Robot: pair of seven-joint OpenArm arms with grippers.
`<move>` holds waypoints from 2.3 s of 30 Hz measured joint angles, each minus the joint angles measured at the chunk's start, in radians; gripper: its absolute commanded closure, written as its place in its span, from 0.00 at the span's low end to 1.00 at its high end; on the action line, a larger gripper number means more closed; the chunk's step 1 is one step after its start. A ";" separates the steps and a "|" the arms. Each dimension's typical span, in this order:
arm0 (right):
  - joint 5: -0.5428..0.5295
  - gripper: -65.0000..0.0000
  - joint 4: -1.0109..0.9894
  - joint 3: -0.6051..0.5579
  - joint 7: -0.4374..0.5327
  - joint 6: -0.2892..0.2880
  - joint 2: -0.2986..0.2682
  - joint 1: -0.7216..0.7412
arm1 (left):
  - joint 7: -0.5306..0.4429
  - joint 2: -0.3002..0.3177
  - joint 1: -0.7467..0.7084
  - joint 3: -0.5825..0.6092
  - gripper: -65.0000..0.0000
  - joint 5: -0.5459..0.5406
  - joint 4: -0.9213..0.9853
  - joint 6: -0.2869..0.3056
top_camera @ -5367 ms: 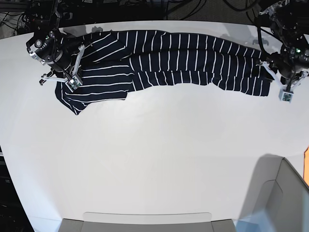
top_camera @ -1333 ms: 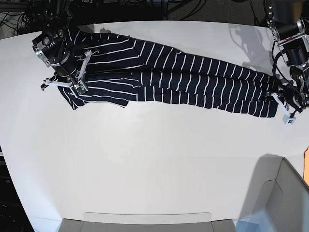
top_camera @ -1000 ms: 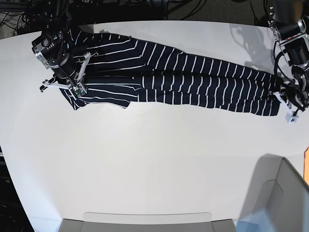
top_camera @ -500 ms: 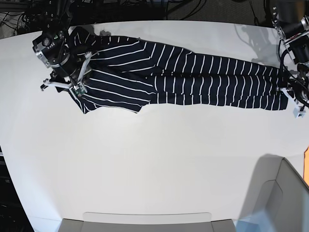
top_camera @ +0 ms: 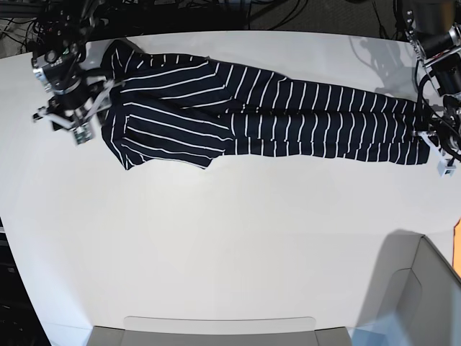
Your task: Fold the T-shirt properly
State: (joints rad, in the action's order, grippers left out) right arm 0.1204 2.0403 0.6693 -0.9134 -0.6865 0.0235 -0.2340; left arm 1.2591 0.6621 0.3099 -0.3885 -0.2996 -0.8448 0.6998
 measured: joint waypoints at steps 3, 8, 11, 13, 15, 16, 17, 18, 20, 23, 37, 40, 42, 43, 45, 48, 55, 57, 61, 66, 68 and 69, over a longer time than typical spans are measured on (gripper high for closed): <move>0.000 0.53 0.000 0.048 0.000 0.000 0.005 0.032 | 0.002 0.000 -0.001 0.000 1.00 0.000 -0.016 0.000; 0.000 0.53 0.000 0.054 -0.006 0.000 0.005 0.032 | 0.057 0.000 -0.010 -0.005 1.00 -0.002 -0.168 0.001; -0.001 0.53 0.000 0.054 -0.006 0.000 0.005 0.032 | 0.094 0.002 -0.003 -0.006 1.00 -0.006 -0.249 0.000; 0.000 0.53 0.000 0.053 -0.006 0.000 0.008 0.032 | 0.127 -0.001 -0.006 -0.006 1.00 -0.012 -0.305 0.001; 0.000 0.53 -0.002 0.052 -0.006 0.000 0.010 0.031 | 0.139 -0.002 -0.023 -0.006 1.00 -0.025 -0.366 0.000; 0.001 0.53 -0.002 0.052 -0.006 0.000 0.011 0.031 | 0.136 -0.002 -0.045 -0.006 1.00 -0.067 -0.408 -0.001; 0.000 0.53 -0.003 0.052 -0.006 0.000 0.010 0.031 | 0.132 0.001 -0.067 -0.008 1.00 -0.120 -0.446 0.003; 0.000 0.53 -0.003 0.052 -0.005 0.000 0.010 0.031 | 0.135 0.000 -0.090 -0.008 1.00 -0.166 -0.489 -0.002; -0.001 0.53 -0.004 0.050 -0.005 0.000 0.011 0.030 | 0.148 0.000 -0.142 -0.003 1.00 -0.254 -0.587 -0.001; 0.001 0.53 -0.005 0.051 -0.006 0.000 0.010 0.029 | 0.143 0.000 -0.216 0.001 1.00 -0.339 -0.706 0.000; -0.013 0.53 -0.006 -0.038 -0.002 0.000 0.016 0.020 | 0.142 -0.209 -0.389 0.224 1.00 -0.356 -1.137 0.001; 0.003 0.53 -0.006 -0.057 -0.006 0.000 0.013 0.009 | 0.152 -0.225 -0.390 0.257 1.00 -0.347 -1.151 -0.002; 0.004 0.53 -0.006 -0.058 -0.007 0.000 0.013 0.009 | 0.151 -0.226 -0.390 0.311 1.00 -0.351 -1.151 -0.003; 0.003 0.53 -0.006 -0.058 -0.006 0.000 0.013 0.010 | 0.151 -0.233 -0.391 0.343 1.00 -0.352 -1.151 -0.003; 0.001 0.53 -0.006 -0.063 -0.004 0.000 0.013 0.012 | 0.152 -0.255 -0.391 0.381 1.00 -0.352 -1.151 -0.003; 0.002 0.53 -0.006 -0.063 -0.004 0.000 0.013 0.012 | 0.147 -0.291 -0.397 0.395 1.00 -0.354 -1.151 -0.003; 0.001 0.53 -0.006 -0.063 -0.004 0.000 0.013 0.012 | 0.154 -0.343 -0.404 0.576 1.00 -0.346 -1.144 -0.003; 0.000 0.53 -0.006 -0.063 -0.004 0.000 0.013 0.012 | 0.149 -0.351 -0.386 0.606 1.00 -0.359 -1.141 -0.002; 0.003 0.53 -0.006 -0.063 -0.004 0.000 0.028 0.012 | 0.151 -0.377 -0.372 0.596 1.00 -0.346 -1.078 -0.003; 0.000 0.53 -0.007 -0.062 -0.004 0.000 0.031 0.000 | 0.149 -0.412 -0.320 0.599 1.00 -0.347 -1.028 -0.003; 0.003 0.53 -0.008 -0.062 -0.007 0.000 0.031 -0.006 | 0.147 -0.425 -0.308 0.598 1.00 -0.348 -1.007 -0.003; 0.004 0.53 -0.008 -0.062 -0.007 0.000 0.030 -0.005 | 0.148 -0.432 -0.307 0.598 1.00 -0.348 -0.998 -0.003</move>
State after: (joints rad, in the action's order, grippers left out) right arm 0.1242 2.0319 0.6075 -0.9203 -0.6865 0.0532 -0.2394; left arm 1.4067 0.2302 0.0025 0.2092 -0.6476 -1.8427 0.6968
